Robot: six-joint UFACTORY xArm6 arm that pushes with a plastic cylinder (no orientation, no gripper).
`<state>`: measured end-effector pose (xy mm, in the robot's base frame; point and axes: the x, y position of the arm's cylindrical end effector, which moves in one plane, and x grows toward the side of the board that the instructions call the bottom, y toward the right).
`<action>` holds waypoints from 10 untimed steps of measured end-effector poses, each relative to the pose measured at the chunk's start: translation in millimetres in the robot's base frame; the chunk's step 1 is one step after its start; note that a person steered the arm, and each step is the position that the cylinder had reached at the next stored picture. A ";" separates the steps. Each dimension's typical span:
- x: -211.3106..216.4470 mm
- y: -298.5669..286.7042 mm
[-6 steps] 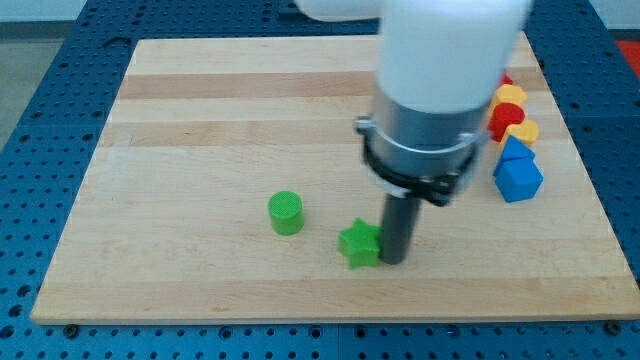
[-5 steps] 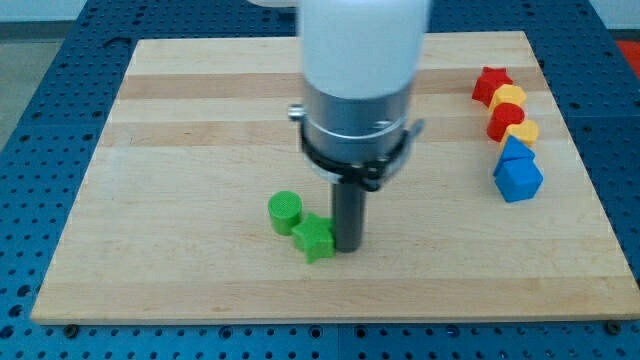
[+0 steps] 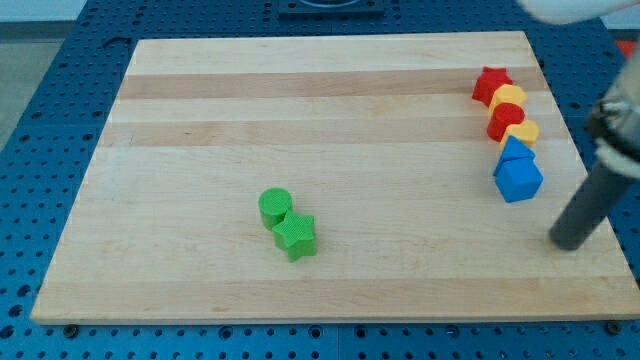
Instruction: Slide the blue cube to the center
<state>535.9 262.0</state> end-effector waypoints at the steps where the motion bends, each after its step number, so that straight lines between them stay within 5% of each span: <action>1: -40.1 14.8; 5: -58.9 -108.4; 8: -130.5 -209.7; 9: -124.8 -222.4; 10: -102.3 -165.6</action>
